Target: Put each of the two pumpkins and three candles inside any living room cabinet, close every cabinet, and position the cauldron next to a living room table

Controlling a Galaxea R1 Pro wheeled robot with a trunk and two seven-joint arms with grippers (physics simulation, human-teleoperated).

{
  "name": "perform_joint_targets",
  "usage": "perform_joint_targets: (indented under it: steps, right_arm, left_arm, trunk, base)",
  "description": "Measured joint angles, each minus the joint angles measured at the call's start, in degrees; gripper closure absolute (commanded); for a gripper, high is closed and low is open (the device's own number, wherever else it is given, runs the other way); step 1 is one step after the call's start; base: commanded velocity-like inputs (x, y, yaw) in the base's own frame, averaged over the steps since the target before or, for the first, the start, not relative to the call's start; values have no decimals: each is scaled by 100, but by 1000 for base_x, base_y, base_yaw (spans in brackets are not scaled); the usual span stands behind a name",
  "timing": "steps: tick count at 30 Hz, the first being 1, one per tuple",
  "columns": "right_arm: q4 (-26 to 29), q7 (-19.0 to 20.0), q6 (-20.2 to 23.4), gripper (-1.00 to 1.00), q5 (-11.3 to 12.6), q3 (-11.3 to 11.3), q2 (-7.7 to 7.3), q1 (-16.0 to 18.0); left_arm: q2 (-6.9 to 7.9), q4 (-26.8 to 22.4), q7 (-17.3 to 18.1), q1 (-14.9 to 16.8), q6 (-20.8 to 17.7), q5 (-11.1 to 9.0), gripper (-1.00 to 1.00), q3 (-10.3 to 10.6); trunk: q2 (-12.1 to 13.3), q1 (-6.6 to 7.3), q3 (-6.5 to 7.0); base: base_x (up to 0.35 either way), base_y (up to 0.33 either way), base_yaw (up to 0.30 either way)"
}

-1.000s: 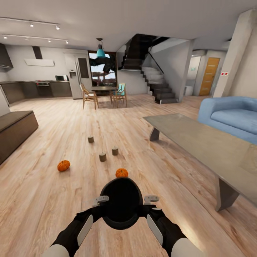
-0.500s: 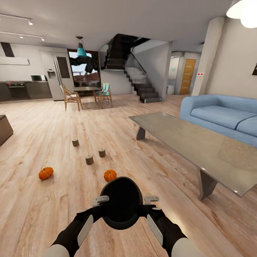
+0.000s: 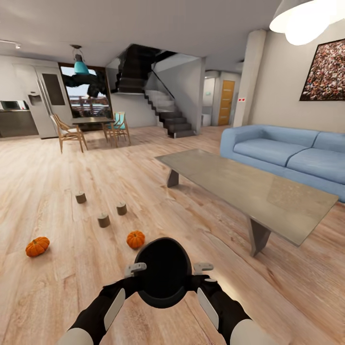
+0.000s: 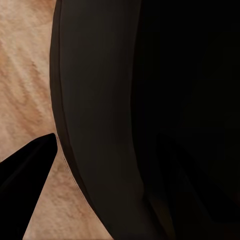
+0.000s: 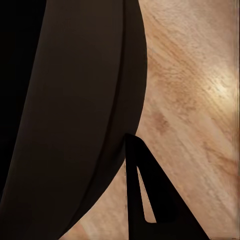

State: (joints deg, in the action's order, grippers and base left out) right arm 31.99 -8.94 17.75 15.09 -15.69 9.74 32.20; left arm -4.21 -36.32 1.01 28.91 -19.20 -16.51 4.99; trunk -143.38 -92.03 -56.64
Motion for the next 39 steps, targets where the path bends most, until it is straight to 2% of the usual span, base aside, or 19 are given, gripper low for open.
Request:
perform_joint_targets:
  steps: [32, 39]
  right_arm:
    - [0, -2, 1, 100, 2, 0, 0, -1]
    - [5, -6, 9, 100, 1, -2, 0, -1]
  left_arm:
    - [0, 2, 1, 0, 1, -1, 100, 2]
    - [0, 3, 0, 0, 1, -5, 100, 2]
  trunk:
    - [0, 0, 0]
    - [0, 2, 0]
  base:
    - [0, 15, -287]
    - [103, 79, -287]
